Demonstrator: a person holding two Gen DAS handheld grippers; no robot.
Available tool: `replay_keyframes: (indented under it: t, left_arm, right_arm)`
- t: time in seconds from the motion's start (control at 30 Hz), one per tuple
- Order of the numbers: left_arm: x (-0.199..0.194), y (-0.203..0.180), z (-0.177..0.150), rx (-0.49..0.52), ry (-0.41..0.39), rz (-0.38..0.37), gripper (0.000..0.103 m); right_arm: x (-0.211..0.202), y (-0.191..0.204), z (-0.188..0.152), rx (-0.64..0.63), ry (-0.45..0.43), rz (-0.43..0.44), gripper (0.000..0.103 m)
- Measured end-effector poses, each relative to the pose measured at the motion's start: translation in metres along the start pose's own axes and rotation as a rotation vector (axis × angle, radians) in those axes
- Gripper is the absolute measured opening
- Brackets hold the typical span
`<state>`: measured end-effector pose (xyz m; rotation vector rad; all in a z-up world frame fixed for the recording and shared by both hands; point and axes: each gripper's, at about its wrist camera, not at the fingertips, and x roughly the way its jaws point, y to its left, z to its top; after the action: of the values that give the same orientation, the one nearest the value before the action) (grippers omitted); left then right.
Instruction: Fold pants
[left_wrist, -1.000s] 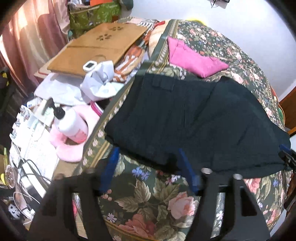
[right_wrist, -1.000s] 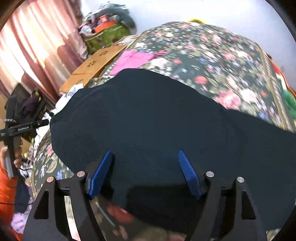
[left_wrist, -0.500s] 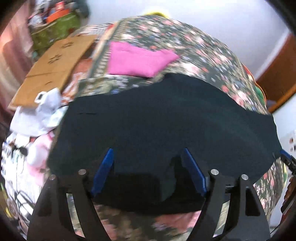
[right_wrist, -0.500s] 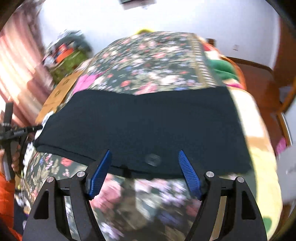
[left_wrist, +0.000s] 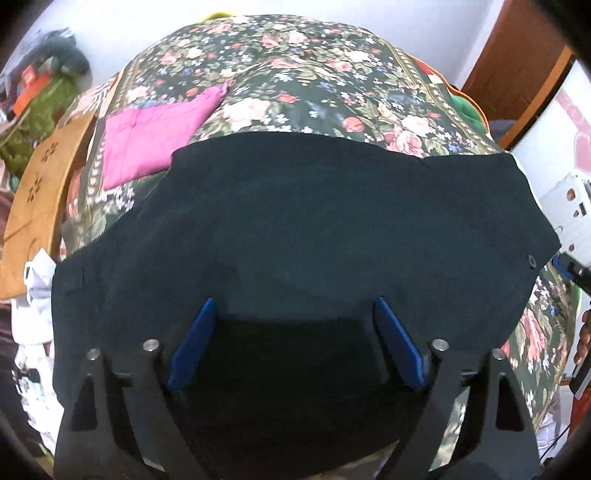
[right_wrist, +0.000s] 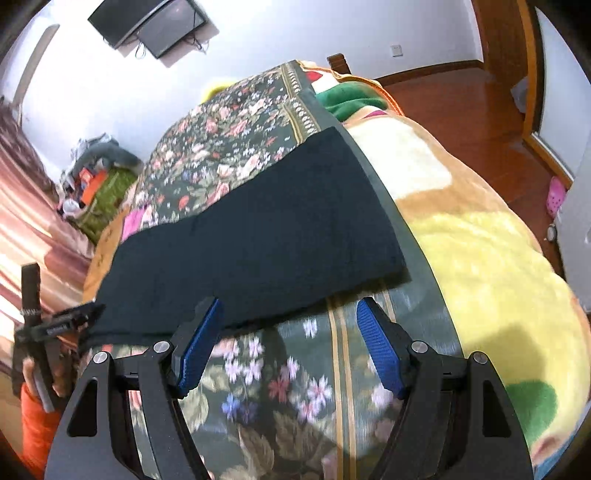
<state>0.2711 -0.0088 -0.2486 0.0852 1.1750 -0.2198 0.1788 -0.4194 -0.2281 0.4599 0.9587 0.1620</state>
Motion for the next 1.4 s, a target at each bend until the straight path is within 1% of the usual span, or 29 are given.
replay_keyframes:
  t: [0.07, 0.17, 0.2, 0.23, 0.27, 0.33, 0.43, 0.53, 0.63, 0.73, 0.77, 0.8, 0.97, 1.07, 1.17, 1.3, 1.37, 1.4]
  left_arm:
    - [0.003, -0.009, 0.005, 0.013, -0.004, 0.017, 0.092]
    - [0.006, -0.014, 0.009, 0.007, -0.008, 0.017, 0.094]
    - [0.007, -0.015, 0.010, 0.006, -0.008, 0.015, 0.094]
    - [0.007, -0.016, 0.012, 0.005, -0.009, 0.013, 0.094]
    - [0.008, -0.018, 0.013, 0.006, -0.009, 0.009, 0.094]
    - [0.009, -0.023, 0.017, 0.010, -0.007, -0.004, 0.094]
    - [0.010, -0.031, 0.020, 0.014, -0.006, -0.016, 0.094]
    - [0.013, -0.038, 0.022, 0.014, -0.007, -0.036, 0.094]
    - [0.014, -0.046, 0.024, 0.021, -0.010, -0.039, 0.094]
    - [0.012, -0.050, 0.026, 0.027, -0.017, -0.039, 0.094]
    - [0.011, -0.050, 0.028, 0.021, -0.020, -0.047, 0.094]
    - [0.009, -0.049, 0.029, 0.015, -0.023, -0.050, 0.094]
    - [-0.003, -0.039, 0.032, -0.032, -0.054, -0.070, 0.094]
    - [-0.014, -0.033, 0.030, -0.052, -0.082, -0.075, 0.094]
    - [-0.028, -0.026, 0.029, -0.063, -0.115, -0.074, 0.094]
    - [-0.048, -0.016, 0.024, -0.074, -0.167, -0.070, 0.094]
    - [-0.059, -0.010, 0.021, -0.083, -0.196, -0.068, 0.094]
    - [-0.063, -0.007, 0.020, -0.087, -0.206, -0.071, 0.094]
  right_arm:
    - [0.004, -0.005, 0.004, 0.047, -0.019, 0.012, 0.071]
    - [0.005, -0.010, 0.007, 0.075, -0.041, 0.008, 0.064]
    - [0.006, -0.011, 0.009, 0.075, -0.048, 0.001, 0.058]
    - [0.008, -0.012, 0.012, 0.074, -0.053, -0.016, 0.049]
    - [0.008, -0.013, 0.014, 0.074, -0.052, -0.021, 0.045]
    - [0.012, -0.019, 0.020, 0.082, -0.038, -0.022, 0.028]
    - [0.018, -0.030, 0.028, 0.105, -0.014, -0.013, 0.013]
    - [0.017, -0.034, 0.032, 0.095, -0.010, 0.009, 0.009]
    - [0.010, -0.032, 0.028, 0.061, -0.035, 0.014, 0.008]
    - [-0.001, -0.034, 0.031, 0.059, -0.087, 0.023, 0.007]
    - [-0.005, -0.033, 0.033, 0.045, -0.098, 0.017, 0.007]
    - [-0.014, -0.033, 0.034, 0.028, -0.128, 0.010, 0.007]
    - [-0.037, -0.025, 0.047, -0.023, -0.220, -0.053, 0.007]
    - [-0.047, -0.018, 0.057, -0.027, -0.238, -0.041, 0.007]
    - [-0.053, -0.003, 0.066, -0.060, -0.257, -0.023, 0.007]
    - [-0.058, 0.034, 0.081, -0.134, -0.287, 0.020, 0.007]
    - [-0.058, 0.055, 0.088, -0.175, -0.292, 0.050, 0.007]
    - [-0.058, 0.067, 0.090, -0.179, -0.298, 0.079, 0.007]
